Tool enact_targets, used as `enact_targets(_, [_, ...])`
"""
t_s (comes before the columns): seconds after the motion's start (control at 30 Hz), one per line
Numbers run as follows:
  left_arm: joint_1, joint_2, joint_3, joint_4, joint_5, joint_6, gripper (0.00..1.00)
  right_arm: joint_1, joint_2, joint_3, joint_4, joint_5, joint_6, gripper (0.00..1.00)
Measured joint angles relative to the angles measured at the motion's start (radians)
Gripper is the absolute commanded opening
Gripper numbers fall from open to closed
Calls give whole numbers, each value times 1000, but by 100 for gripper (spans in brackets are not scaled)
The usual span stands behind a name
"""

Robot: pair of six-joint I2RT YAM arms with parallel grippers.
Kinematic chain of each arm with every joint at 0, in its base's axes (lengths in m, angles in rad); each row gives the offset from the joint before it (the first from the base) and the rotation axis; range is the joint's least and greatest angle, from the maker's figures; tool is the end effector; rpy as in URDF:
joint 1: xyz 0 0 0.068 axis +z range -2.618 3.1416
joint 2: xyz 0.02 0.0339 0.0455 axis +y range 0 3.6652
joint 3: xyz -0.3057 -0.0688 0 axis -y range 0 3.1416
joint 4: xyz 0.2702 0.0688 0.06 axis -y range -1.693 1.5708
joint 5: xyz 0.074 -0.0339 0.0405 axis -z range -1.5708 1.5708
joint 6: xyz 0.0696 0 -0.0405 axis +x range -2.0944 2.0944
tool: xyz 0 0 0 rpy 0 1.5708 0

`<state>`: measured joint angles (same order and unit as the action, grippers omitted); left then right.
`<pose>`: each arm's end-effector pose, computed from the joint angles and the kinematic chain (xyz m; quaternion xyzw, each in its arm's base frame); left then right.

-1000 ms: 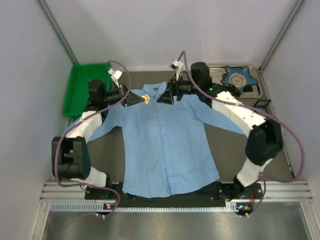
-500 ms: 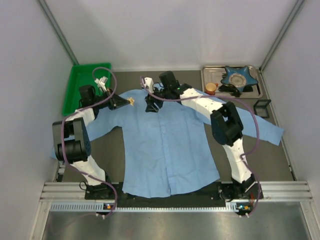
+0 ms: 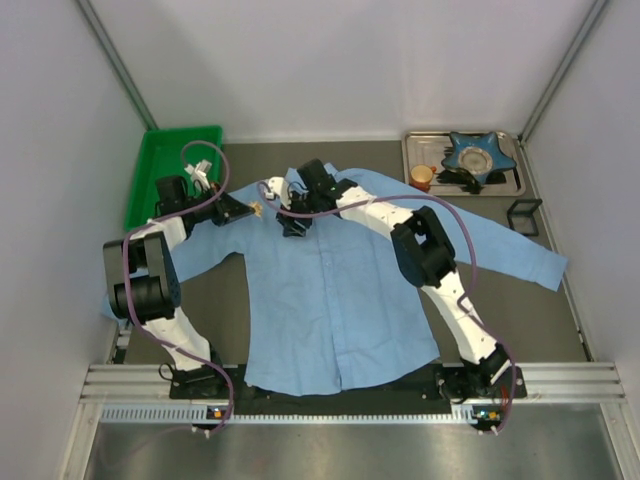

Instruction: Pin the brooch onto the clothing

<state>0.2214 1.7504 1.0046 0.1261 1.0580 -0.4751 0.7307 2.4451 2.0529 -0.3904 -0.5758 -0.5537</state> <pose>0.4053 0.0291 0.2122 -0.0447 0.8003 -0.4951 0.3353 0.4372 0.4427 0.1684 -0.6176 0.6437 0.2937 0.3436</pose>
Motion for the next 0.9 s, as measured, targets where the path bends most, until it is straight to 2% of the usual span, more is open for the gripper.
enact_targets(0.2, [5, 0, 0, -19, -5, 8, 0, 1, 45, 111, -106, 11, -23, 57])
enact_targets(0.57, [6, 0, -1, -23, -6, 6, 0, 23, 47, 122, -309, 72, -100, 46])
enact_targets(0.7, [6, 0, -1, -30, -9, 7, 0, 27, 35, 91, -307, 75, -135, 43])
enact_targets(0.9, [6, 0, -1, -45, -9, 17, 0, 43, -51, -49, -318, 40, -169, 42])
